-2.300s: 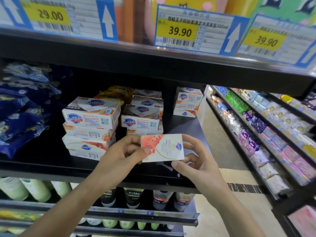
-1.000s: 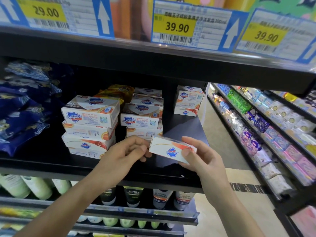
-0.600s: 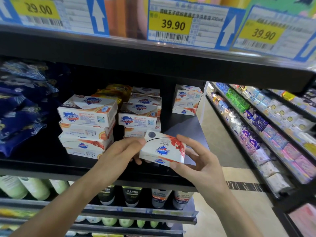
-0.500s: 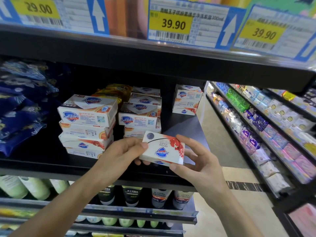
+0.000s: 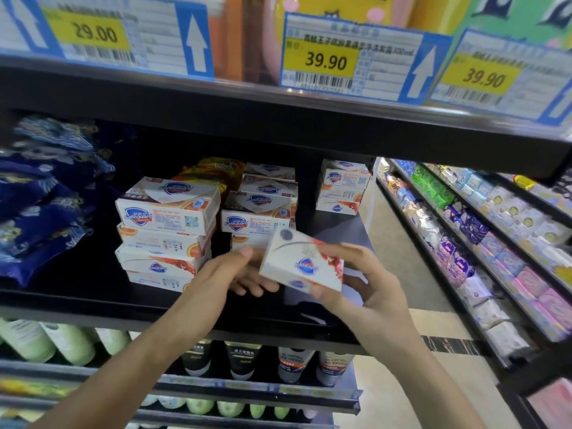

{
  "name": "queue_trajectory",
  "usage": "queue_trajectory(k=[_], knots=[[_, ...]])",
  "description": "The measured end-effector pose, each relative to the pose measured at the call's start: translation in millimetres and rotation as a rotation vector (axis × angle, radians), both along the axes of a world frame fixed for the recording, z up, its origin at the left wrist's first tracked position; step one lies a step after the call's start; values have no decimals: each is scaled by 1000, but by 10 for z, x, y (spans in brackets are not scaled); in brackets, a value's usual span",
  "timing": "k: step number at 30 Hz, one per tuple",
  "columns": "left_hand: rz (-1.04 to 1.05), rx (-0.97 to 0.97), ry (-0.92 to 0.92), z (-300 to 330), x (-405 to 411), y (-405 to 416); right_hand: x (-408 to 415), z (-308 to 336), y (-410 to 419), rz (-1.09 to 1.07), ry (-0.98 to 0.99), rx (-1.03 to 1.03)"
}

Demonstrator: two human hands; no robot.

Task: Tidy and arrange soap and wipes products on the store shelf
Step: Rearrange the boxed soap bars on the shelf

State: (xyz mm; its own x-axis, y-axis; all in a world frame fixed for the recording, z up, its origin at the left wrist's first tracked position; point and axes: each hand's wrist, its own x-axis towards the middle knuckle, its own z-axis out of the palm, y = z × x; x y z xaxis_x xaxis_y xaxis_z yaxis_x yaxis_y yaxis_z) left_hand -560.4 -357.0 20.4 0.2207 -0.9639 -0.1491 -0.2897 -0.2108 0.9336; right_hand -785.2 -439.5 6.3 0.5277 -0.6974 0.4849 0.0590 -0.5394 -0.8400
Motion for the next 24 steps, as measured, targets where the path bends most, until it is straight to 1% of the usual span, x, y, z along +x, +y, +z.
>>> queue_trajectory(k=[2,4,6,7,9,11,17,22,24], knots=[[-27,-47,57,-24,21,32,39,139,-59,6,-49,42],[37,-88,2,-47,5,93,111,295,-153,4,-64,49],[-28,-185,-67,-138,-46,208,226,453,-290,-17,-51,32],[-64,-201,-137,-181,-53,229,298,532,-368,-34,-49,27],[-99,-219,-365,-258,-31,221,452,682,-524,-65,-41,33],[-110,-255,-561,-316,-5,188,601,804,-669,-83,18,21],[-80,-334,-876,-399,-63,190,982,836,-962,-70,198,-3],[-81,-343,-937,-433,-85,189,1038,737,-1001,-71,252,-25],[-79,-331,-915,-433,-71,172,1023,736,-1001,-83,270,-70]])
